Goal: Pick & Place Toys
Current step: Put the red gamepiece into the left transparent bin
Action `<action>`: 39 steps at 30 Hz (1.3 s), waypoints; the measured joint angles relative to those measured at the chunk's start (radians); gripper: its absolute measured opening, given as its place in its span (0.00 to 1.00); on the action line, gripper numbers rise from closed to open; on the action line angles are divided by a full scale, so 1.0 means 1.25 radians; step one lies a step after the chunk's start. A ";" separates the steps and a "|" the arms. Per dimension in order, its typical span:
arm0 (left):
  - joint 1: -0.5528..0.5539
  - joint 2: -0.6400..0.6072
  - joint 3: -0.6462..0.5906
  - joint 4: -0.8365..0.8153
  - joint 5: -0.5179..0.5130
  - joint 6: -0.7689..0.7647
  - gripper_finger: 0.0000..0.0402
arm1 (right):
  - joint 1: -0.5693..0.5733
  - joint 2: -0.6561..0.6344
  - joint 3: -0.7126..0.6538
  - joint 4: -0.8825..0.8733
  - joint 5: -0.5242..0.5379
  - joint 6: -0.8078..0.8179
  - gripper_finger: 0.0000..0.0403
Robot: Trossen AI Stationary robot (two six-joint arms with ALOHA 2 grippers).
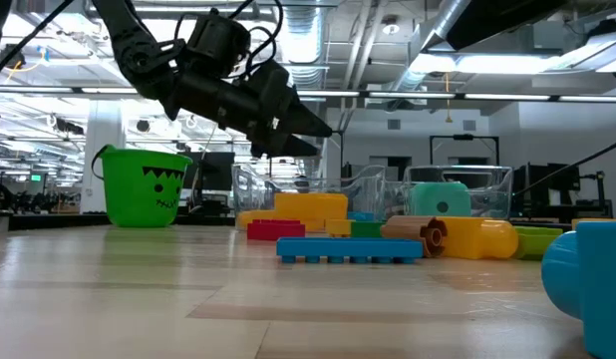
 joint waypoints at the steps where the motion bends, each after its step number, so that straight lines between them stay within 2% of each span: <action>1: -0.012 0.000 -0.002 -0.012 0.000 0.000 0.94 | 0.000 0.000 0.000 0.000 0.000 0.003 0.46; 7: -0.090 0.000 -0.021 -0.098 0.000 0.022 0.98 | 0.000 0.000 0.000 -0.009 -0.003 0.012 0.46; 11: -0.143 0.000 -0.062 -0.105 -0.003 0.042 0.99 | 0.000 0.000 0.000 -0.010 -0.004 0.019 0.46; 14: -0.169 0.000 -0.087 -0.105 -0.049 0.060 0.99 | 0.000 0.000 0.000 -0.009 -0.003 0.020 0.46; 21: -0.168 0.000 -0.103 -0.099 -0.146 0.068 0.92 | 0.000 0.000 0.000 -0.009 -0.003 0.020 0.46; 33: -0.155 0.000 -0.103 -0.095 -0.141 0.078 0.84 | -0.001 0.000 0.000 -0.010 -0.003 0.019 0.46; 39: -0.155 0.000 -0.103 -0.096 -0.150 0.074 0.84 | -0.001 0.000 0.000 -0.009 -0.003 0.019 0.46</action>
